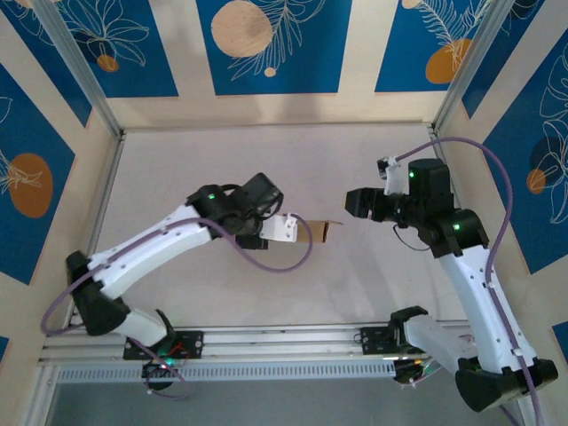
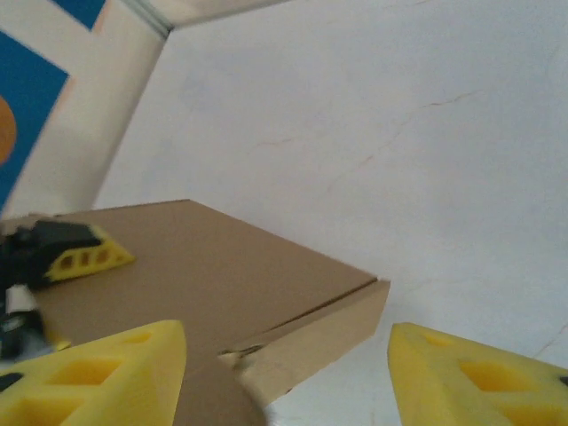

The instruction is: Fold the paper box

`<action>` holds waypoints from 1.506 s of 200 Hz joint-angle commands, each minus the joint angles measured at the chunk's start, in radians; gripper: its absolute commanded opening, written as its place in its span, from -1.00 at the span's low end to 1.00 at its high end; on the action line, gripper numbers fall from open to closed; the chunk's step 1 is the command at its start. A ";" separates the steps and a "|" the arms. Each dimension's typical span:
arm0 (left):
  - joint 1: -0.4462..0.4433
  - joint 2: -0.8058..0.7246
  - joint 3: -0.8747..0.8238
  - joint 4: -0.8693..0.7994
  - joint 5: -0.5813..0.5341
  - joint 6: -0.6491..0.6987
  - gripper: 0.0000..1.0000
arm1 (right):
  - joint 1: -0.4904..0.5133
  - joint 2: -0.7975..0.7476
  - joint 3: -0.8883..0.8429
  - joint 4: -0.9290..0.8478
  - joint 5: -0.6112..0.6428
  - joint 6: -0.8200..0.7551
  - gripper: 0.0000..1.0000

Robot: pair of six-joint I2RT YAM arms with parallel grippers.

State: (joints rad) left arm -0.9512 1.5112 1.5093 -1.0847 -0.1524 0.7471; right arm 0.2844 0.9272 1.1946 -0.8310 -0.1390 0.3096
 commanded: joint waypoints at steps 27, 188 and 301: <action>0.011 0.125 0.120 -0.175 0.172 -0.087 -0.03 | 0.139 -0.085 -0.067 -0.088 0.098 -0.409 0.14; 0.029 0.197 0.169 -0.171 0.203 -0.116 -0.06 | 0.267 0.096 -0.060 -0.167 0.195 -0.402 -0.69; 0.038 0.208 0.174 -0.166 0.198 -0.129 -0.10 | 0.280 0.155 -0.001 -0.232 0.192 -0.351 -0.84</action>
State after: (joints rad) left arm -0.9257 1.7103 1.6485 -1.2415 0.0364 0.6304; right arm 0.5591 1.0786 1.1839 -1.0344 0.0608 -0.0544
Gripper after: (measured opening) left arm 0.455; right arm 0.084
